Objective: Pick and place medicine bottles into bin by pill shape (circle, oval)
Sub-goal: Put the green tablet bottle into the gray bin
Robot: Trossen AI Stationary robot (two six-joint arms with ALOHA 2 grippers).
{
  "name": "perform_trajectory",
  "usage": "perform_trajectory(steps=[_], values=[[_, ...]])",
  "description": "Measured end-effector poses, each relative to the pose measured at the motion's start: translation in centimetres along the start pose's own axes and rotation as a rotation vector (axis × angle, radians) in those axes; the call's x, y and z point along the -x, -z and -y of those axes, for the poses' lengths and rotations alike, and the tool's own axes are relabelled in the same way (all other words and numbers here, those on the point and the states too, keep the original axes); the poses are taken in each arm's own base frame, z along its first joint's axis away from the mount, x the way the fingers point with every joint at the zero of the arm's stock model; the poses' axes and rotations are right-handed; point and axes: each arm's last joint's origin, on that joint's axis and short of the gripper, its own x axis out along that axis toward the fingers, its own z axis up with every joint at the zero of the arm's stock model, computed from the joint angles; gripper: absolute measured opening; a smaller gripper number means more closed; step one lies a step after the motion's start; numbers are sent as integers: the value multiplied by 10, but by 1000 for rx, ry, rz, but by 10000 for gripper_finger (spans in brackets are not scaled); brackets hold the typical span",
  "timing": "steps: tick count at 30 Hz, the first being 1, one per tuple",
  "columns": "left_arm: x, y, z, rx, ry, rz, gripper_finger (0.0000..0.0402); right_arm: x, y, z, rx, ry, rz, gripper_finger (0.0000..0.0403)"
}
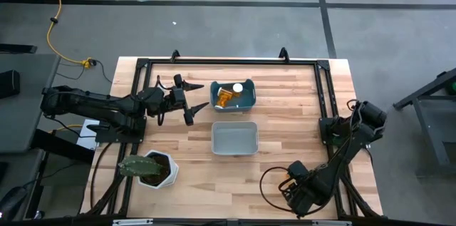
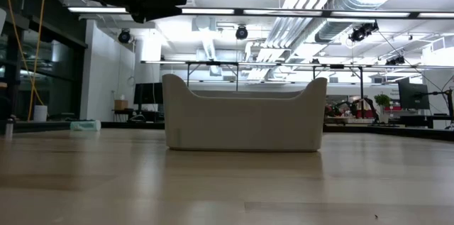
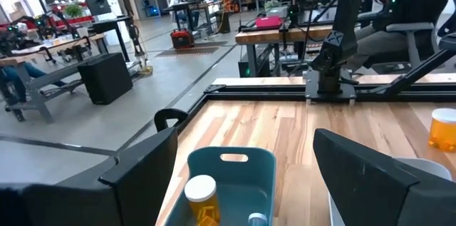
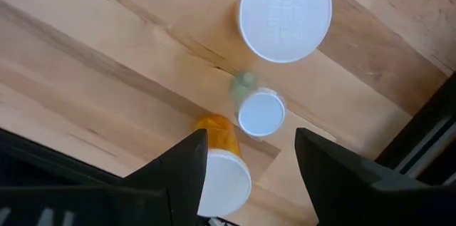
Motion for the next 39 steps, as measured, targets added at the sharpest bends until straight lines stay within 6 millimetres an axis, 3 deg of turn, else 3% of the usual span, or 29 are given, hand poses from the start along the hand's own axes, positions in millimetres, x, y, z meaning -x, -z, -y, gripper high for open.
perform_trajectory(steps=[14,39], values=[[0,2,0,2,2,-20,319,-27,-4,4,-35,20,-41,206],[0,2,0,5,3,-19,319,-28,-5,4,-39,3,0,206]])
